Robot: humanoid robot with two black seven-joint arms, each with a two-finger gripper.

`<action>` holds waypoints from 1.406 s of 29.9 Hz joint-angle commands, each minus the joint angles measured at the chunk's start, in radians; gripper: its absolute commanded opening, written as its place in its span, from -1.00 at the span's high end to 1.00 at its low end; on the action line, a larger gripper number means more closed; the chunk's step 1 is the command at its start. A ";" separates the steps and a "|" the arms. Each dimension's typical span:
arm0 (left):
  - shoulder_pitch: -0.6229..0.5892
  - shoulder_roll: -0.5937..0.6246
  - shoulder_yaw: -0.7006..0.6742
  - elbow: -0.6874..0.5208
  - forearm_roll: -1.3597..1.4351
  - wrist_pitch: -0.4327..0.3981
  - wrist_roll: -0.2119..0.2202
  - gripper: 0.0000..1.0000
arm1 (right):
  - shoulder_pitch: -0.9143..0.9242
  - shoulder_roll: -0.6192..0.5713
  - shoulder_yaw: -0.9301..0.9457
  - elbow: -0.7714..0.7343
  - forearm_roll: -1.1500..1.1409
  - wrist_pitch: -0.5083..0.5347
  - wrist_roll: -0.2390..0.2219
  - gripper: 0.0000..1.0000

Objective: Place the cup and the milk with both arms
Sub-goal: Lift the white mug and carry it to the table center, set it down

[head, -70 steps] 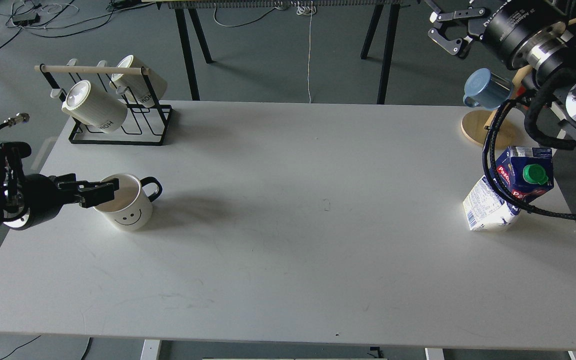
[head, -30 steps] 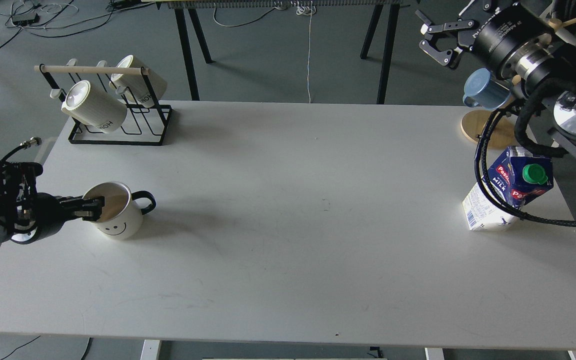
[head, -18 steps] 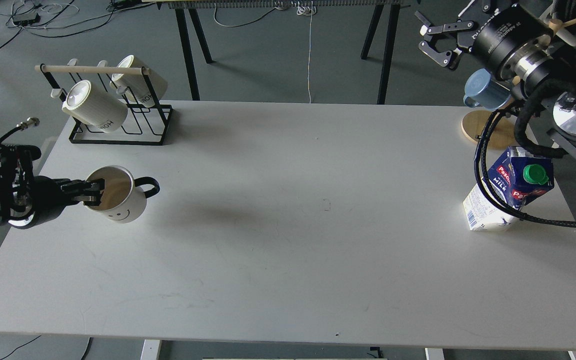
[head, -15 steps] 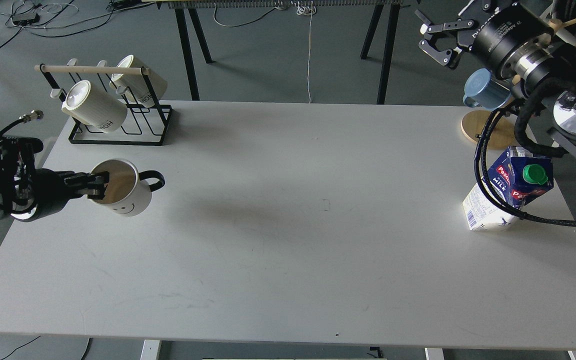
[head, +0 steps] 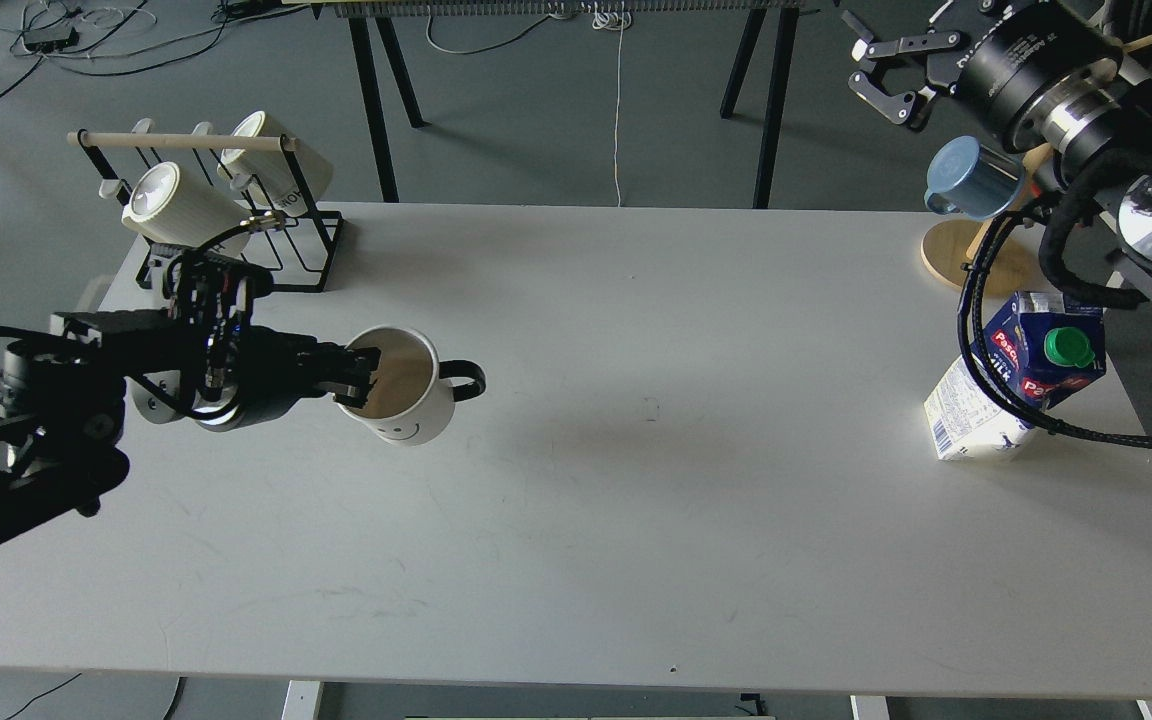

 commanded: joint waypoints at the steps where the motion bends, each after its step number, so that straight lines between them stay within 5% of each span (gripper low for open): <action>1: -0.009 -0.115 0.000 0.007 0.059 -0.058 0.057 1.00 | -0.001 0.001 0.000 -0.001 0.000 0.000 0.000 -0.98; 10: -0.013 -0.327 0.002 0.083 0.150 -0.071 0.180 1.00 | -0.002 0.000 0.000 -0.003 0.000 0.002 0.000 -0.98; 22: -0.019 -0.384 0.002 0.131 0.151 -0.071 0.209 0.92 | -0.005 0.000 0.000 0.001 0.000 0.000 0.000 -0.98; 33: -0.012 -0.387 -0.015 0.133 0.147 -0.071 0.208 0.01 | -0.005 0.000 0.000 -0.001 0.000 0.000 0.000 -0.98; 38: -0.013 -0.373 -0.078 0.123 0.142 -0.071 0.198 -0.87 | -0.007 0.000 0.000 -0.001 0.000 0.000 0.003 -0.98; 42: -0.010 -0.365 -0.213 0.123 0.139 -0.071 0.192 -0.99 | -0.005 0.000 0.000 -0.001 0.000 0.008 0.007 -0.98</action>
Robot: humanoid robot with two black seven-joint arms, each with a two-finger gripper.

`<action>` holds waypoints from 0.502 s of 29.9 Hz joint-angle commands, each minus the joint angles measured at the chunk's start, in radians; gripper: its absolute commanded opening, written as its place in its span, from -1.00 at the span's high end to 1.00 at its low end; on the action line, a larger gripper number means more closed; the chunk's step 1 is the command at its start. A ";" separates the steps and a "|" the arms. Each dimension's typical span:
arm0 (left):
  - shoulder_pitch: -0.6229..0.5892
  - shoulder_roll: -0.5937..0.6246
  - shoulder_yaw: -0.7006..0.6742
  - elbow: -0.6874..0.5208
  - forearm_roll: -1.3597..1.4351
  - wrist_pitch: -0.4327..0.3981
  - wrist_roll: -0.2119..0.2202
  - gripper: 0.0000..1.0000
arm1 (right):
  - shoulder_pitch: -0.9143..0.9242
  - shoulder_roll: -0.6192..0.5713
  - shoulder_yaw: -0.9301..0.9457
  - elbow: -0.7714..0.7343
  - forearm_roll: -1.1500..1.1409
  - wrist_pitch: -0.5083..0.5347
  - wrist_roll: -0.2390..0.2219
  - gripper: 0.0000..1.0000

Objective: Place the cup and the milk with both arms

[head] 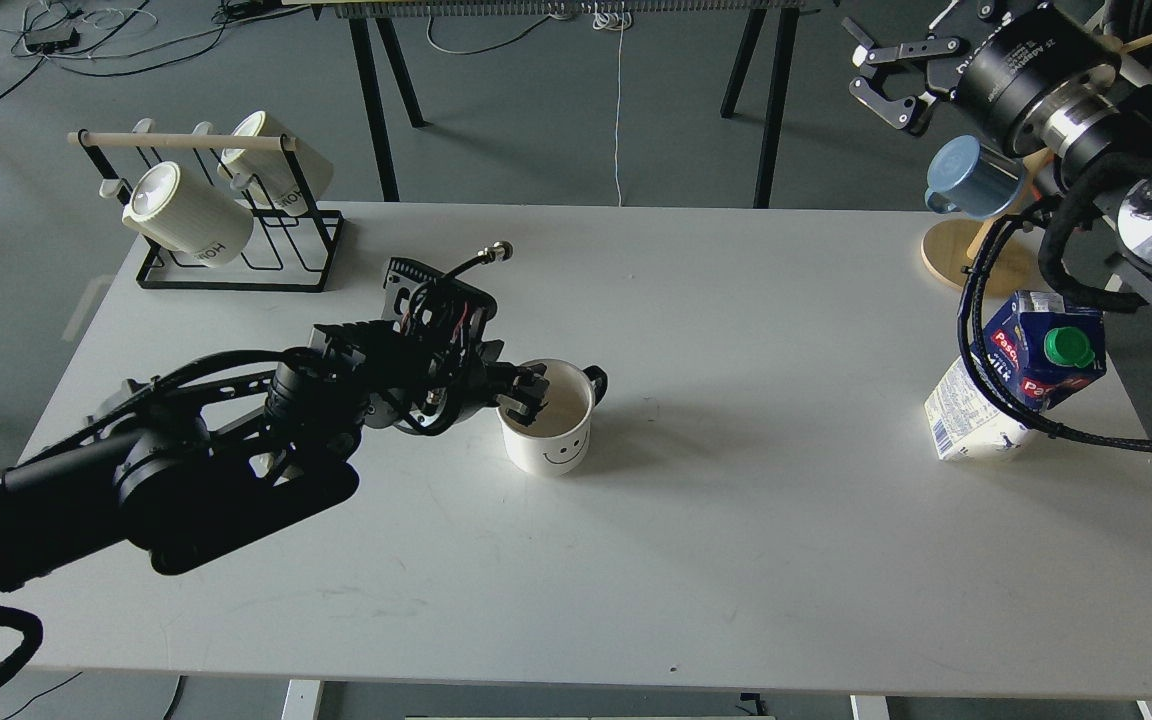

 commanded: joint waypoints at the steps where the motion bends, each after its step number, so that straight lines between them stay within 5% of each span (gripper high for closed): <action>1: 0.005 0.005 -0.121 0.001 -0.005 0.000 -0.007 -0.99 | 0.001 -0.001 0.000 0.002 0.000 0.008 0.005 -0.98; 7: 0.032 0.011 -0.355 0.035 -0.071 0.012 -0.112 -0.99 | 0.000 -0.063 0.008 0.011 0.006 0.015 0.010 -0.98; 15: 0.059 0.011 -0.532 0.167 -0.454 0.286 -0.229 -0.99 | -0.022 -0.242 0.018 0.074 0.015 0.051 0.015 -0.98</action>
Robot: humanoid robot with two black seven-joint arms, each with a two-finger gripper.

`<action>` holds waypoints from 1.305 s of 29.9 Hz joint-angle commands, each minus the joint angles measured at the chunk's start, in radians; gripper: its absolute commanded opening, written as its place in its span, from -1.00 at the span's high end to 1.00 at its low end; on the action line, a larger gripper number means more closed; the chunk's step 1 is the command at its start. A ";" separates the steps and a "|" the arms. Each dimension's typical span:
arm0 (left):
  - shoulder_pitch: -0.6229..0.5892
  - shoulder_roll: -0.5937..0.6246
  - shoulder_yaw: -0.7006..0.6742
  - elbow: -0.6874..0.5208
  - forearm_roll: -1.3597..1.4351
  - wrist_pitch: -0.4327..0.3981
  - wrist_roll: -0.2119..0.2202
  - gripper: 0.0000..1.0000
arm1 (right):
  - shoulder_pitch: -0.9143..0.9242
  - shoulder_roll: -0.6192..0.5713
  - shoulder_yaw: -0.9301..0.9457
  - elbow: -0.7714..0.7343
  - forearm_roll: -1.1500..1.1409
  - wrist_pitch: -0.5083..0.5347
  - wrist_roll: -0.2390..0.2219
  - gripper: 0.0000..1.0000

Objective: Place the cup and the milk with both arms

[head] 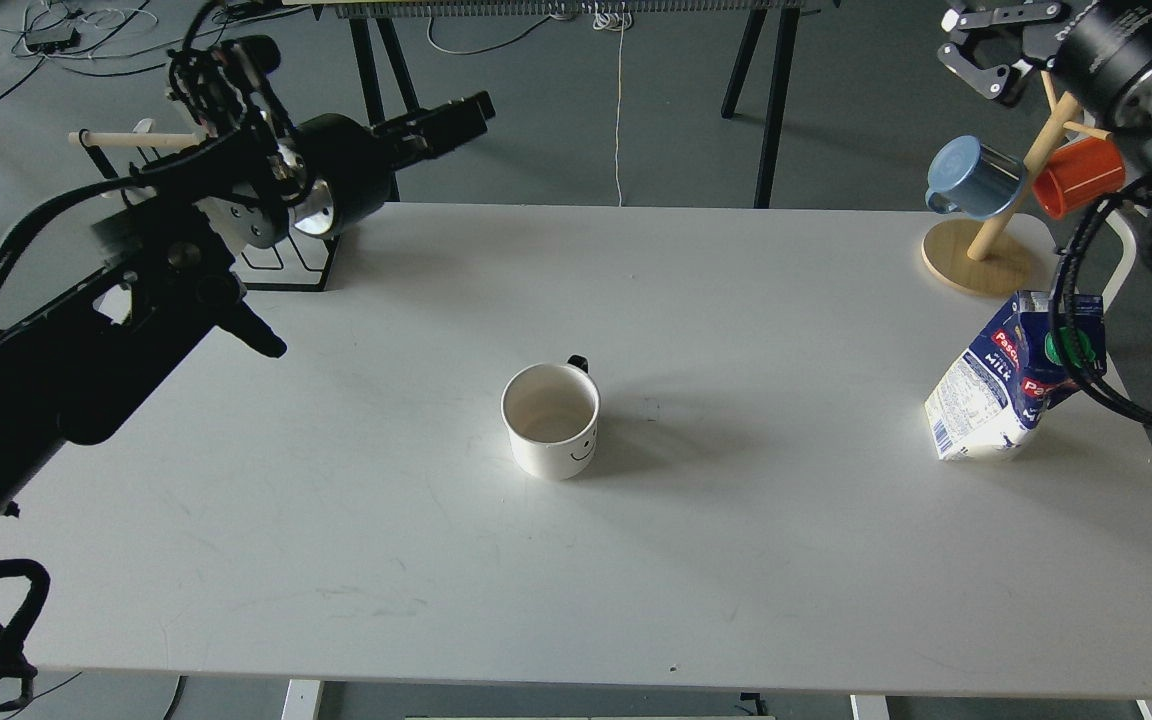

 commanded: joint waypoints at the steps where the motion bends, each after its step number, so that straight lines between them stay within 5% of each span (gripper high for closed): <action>1: 0.010 0.000 -0.055 0.062 -0.262 0.099 -0.057 -0.99 | -0.018 -0.081 0.003 0.024 0.007 0.033 0.003 -0.98; 9: 0.016 -0.001 -0.096 0.167 -0.759 0.132 -0.203 -0.99 | -0.102 -0.273 0.006 0.041 0.214 0.161 0.020 -0.98; 12: 0.018 -0.009 -0.121 0.191 -0.872 0.130 -0.226 -0.99 | -0.165 -0.354 0.003 0.041 0.321 0.255 0.040 -0.98; 17: 0.033 -0.015 -0.130 0.196 -0.887 0.127 -0.240 -0.99 | -0.308 -0.497 -0.008 0.035 0.486 0.491 0.043 -0.98; 26: 0.046 -0.019 -0.129 0.195 -0.887 0.125 -0.252 -0.99 | -0.666 -0.598 -0.022 0.023 0.658 0.491 0.126 -0.98; 33: 0.047 -0.021 -0.129 0.191 -0.887 0.125 -0.251 -0.99 | -0.849 -0.592 -0.129 0.030 0.652 0.491 0.245 -0.98; 39: 0.047 -0.021 -0.126 0.191 -0.887 0.125 -0.251 -0.99 | -0.854 -0.586 -0.287 0.040 0.632 0.491 0.261 -0.98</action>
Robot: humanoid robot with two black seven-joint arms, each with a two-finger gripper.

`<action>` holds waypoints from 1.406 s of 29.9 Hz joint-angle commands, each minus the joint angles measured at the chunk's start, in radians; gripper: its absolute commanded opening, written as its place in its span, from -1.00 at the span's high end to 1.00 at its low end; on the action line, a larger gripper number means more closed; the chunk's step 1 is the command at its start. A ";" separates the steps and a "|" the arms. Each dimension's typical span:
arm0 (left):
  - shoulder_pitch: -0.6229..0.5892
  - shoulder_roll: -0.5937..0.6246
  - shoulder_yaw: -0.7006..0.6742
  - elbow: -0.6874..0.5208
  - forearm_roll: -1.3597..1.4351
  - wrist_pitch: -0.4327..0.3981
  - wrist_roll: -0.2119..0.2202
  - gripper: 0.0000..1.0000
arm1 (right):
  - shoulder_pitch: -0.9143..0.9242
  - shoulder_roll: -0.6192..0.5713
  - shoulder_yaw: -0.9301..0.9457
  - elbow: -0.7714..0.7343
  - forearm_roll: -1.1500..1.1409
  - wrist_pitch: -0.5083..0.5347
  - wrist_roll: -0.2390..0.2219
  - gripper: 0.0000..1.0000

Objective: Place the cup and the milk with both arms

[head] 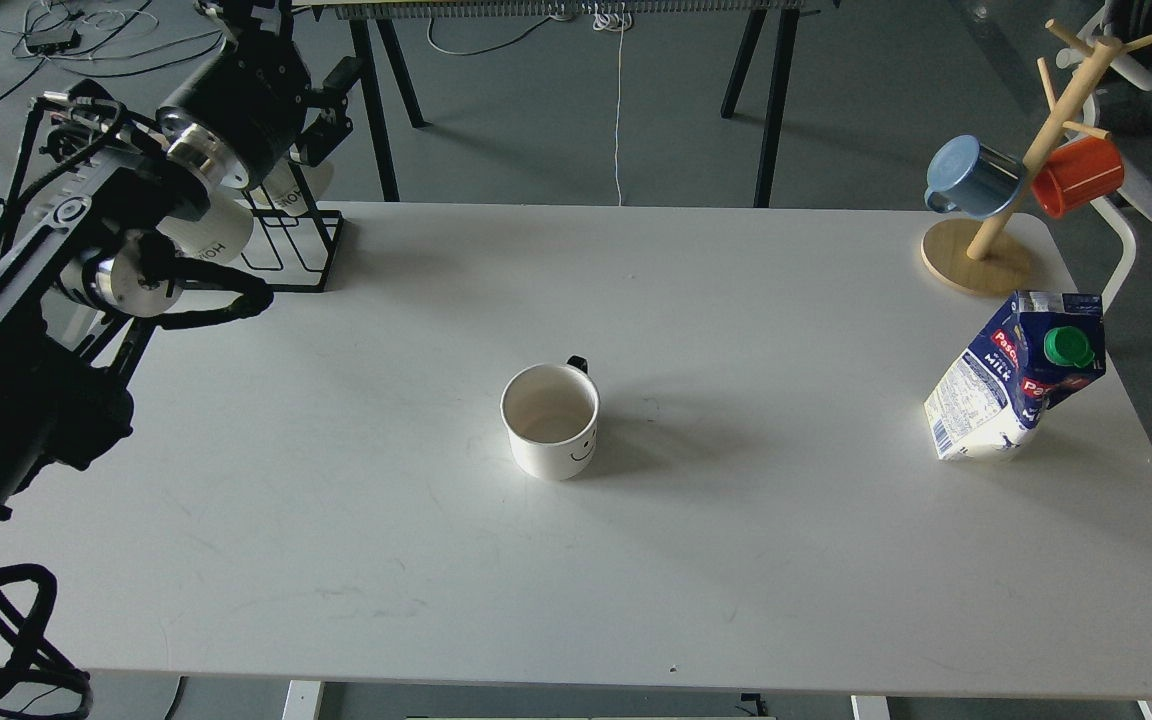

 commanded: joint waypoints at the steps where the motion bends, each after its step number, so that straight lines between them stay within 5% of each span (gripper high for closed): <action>1: 0.000 0.000 0.001 -0.002 0.002 0.000 0.000 -0.99 | -0.003 0.015 -0.075 -0.001 -0.028 0.000 0.003 -0.98; 24: -0.015 -0.018 0.013 -0.005 0.003 -0.001 0.003 -0.99 | -0.002 0.593 0.015 -0.174 -0.303 0.000 0.006 -0.98; 42: -0.024 -0.060 0.015 -0.002 0.077 0.000 0.008 -0.99 | -0.037 0.628 0.113 -0.165 -0.311 0.000 0.007 -0.98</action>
